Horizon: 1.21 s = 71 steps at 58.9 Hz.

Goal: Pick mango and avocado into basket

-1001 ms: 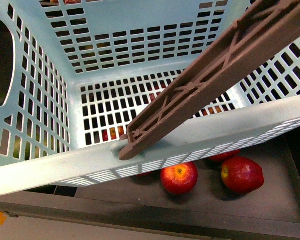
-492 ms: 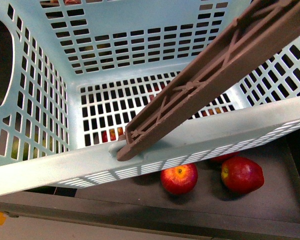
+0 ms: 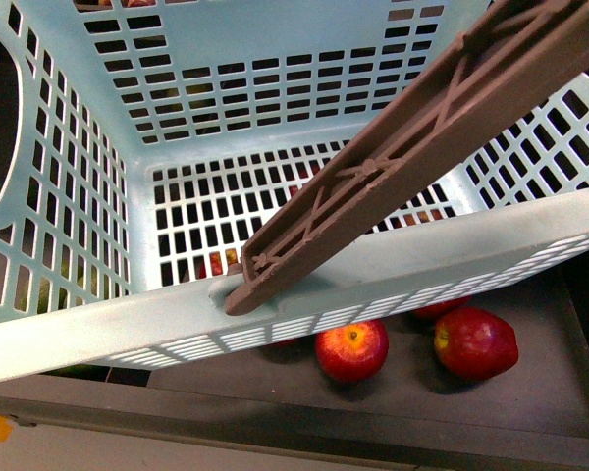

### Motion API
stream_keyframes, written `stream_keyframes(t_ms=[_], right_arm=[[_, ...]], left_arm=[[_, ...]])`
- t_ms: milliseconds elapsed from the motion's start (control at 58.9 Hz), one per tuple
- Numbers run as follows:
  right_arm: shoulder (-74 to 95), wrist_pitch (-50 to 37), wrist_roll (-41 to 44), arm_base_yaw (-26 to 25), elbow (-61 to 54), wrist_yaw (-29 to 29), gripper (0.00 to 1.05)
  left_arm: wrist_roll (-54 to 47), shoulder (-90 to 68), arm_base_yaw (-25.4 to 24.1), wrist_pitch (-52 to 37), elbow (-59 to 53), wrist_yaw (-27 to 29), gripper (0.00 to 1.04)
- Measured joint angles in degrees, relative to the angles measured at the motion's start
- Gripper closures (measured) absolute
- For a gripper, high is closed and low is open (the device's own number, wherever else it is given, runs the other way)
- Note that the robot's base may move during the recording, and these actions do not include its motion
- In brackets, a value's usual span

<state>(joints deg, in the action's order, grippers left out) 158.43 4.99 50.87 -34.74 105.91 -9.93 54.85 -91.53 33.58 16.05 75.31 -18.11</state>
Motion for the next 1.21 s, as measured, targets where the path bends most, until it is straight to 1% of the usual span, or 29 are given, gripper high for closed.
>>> stream_keyframes(t_ms=[424,509,526,577,611,696,866,933,1086,1137,1205], right_arm=[[2.29,0.52,-2.43,0.96,3.48,0.44,0.09],[2.36,0.66,-2.64,0.98,3.41,0.31,0.24],[2.36,0.66,-2.67,0.98,3.39,0.26,0.26],[2.36,0.24,-3.13,0.96,3.04,0.17,0.36],[2.34,-0.26,-3.65,0.90,2.67,-0.17,0.41],[1.40,-1.75,-4.87,0.50,0.63,-0.98,0.44],[-2.29,-5.77,-7.58,-0.44,-6.19,-3.87,0.44],[-7.23,-10.08,-10.03,-1.36,-12.96,-6.95,0.44],[-18.12,-16.76,-14.25,-3.02,-24.46,-12.79,0.44],[-25.38,-19.96,-16.44,-4.04,-31.12,-16.02,0.44],[-31.61,-22.16,-18.73,-4.96,-36.70,-18.67,0.44]], left_arm=[[-0.02,0.00,0.00,0.00,0.00,0.04,0.89],[0.00,0.00,0.00,0.00,0.00,-0.02,0.89],[0.00,0.00,0.00,0.00,0.00,-0.02,0.89],[0.00,0.00,0.00,0.00,0.00,-0.02,0.89],[-0.02,0.00,0.00,0.00,0.00,0.02,0.89],[0.00,0.00,0.00,0.00,0.00,0.00,0.89],[0.00,0.00,0.00,0.00,0.00,0.02,0.89],[-0.04,0.00,0.00,0.00,0.00,0.04,0.89],[0.00,0.00,0.00,0.00,0.00,-0.02,0.89],[0.00,0.00,0.00,0.00,0.00,-0.02,0.89],[0.00,0.00,0.00,0.00,0.00,0.00,0.89]])
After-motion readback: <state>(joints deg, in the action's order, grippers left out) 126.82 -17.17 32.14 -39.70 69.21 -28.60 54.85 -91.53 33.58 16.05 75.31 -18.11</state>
